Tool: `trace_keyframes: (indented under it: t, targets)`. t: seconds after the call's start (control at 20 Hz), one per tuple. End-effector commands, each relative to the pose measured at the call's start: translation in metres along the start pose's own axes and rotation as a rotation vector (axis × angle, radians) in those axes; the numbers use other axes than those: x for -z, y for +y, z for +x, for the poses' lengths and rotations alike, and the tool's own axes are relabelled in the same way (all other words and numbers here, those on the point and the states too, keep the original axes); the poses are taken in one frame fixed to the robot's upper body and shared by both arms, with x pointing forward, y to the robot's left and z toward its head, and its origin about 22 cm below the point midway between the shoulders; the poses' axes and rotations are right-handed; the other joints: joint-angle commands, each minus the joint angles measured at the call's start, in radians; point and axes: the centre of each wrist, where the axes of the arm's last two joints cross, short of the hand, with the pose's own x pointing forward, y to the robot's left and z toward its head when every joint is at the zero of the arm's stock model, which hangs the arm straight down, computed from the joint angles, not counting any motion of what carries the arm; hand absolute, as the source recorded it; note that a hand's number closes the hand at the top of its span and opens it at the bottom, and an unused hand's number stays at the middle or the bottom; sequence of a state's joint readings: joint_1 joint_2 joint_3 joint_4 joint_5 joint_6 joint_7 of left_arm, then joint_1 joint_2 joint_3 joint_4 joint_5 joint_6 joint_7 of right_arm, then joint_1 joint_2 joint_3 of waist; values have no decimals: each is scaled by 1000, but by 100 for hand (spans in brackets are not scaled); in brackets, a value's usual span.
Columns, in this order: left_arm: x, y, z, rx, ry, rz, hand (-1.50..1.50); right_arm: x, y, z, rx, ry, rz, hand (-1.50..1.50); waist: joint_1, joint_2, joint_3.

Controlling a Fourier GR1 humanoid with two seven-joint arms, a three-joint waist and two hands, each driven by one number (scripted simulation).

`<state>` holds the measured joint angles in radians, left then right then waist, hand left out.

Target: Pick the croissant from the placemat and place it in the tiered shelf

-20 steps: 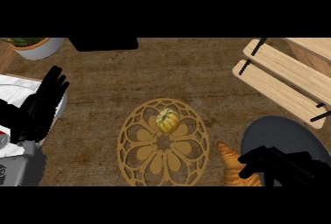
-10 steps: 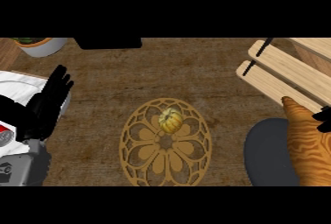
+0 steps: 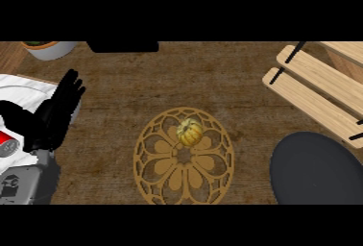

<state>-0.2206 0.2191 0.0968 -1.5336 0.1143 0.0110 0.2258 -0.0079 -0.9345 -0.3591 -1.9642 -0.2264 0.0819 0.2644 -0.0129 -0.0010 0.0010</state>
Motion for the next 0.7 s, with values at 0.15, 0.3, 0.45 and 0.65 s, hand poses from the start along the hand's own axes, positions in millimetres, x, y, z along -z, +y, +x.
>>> trace_keyframes:
  t: [0.15,0.3,0.45,0.65]
  targets:
    - [3,6,-10,-1,-3,-10,0,20,-48,-50,31,31,-24,150,16,3,-1]
    - [4,-16,5,2,13,-23,0,19,-44,-92,41,43,-26,150,20,3,0]
    - [1,-8,2,2,-7,-26,0,25,-58,-107,38,39,-32,150,20,3,-1]
    - [7,-19,-4,-3,0,-10,0,36,-73,-119,30,38,-25,150,20,4,-1]
